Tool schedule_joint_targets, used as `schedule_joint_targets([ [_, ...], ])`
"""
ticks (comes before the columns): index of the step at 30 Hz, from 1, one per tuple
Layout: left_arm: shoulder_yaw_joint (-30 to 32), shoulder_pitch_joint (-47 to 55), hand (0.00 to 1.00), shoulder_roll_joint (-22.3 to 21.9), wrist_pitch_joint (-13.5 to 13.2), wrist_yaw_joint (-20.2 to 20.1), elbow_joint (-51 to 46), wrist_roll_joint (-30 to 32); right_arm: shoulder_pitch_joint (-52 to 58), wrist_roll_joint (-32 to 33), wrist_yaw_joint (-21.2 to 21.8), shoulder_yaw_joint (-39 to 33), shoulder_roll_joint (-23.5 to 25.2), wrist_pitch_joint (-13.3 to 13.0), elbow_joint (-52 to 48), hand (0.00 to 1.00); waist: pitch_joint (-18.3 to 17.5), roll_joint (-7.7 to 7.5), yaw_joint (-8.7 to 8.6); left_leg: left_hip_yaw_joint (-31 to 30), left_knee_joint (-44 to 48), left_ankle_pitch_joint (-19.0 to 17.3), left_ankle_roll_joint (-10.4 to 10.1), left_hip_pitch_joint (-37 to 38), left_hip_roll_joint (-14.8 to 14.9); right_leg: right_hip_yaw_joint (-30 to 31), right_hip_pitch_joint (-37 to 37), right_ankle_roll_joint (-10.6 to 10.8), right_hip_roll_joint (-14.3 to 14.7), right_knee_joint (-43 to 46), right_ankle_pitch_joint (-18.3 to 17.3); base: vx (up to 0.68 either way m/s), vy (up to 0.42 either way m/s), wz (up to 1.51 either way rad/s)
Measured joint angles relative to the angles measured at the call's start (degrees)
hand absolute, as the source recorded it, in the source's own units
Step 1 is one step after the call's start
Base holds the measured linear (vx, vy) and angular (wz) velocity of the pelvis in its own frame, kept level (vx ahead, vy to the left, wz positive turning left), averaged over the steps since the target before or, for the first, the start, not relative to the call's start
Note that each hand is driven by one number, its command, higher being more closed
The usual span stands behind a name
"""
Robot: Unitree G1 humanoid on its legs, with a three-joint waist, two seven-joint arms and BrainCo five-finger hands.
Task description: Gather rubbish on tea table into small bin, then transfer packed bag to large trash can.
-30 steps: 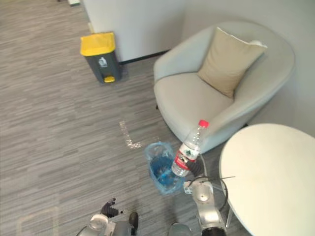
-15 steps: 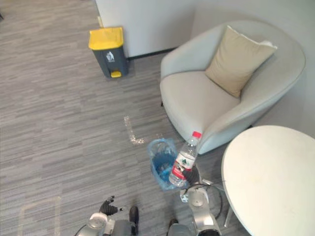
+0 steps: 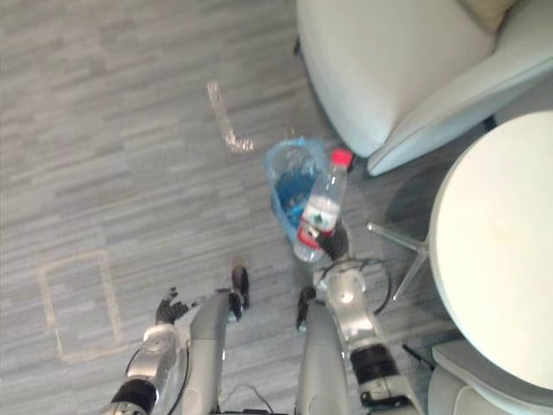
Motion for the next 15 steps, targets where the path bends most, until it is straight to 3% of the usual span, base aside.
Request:
schedule_joint_targets([
  [4, 0.9, -3.3, 0.00, -0.3, -0.5, 0.9, -3.4, -0.4, -8.0, 0.0, -1.1, 0.0, -3.4, 0.0, 0.3, 1.00, 0.6, -0.11, 0.84, -0.6, 0.7, 1.8, 0.2, -9.2, -0.4, -0.8, -9.0, -0.2, -0.7, 2.1, 0.1, -0.04, -0.002, 0.17],
  [15, -2.6, -6.5, 0.00, -0.2, -2.8, 1.7, -10.7, -2.7, -25.3, 2.5, -5.2, -0.3, -13.8, 0.3, 10.4, 1.00, 2.6, -0.12, 2.32, -3.5, -2.6, 6.6, -0.3, -20.0, -2.9, -3.0, -19.7, -0.9, -2.5, 4.0, -0.5, 0.01, -0.013, 0.24],
])
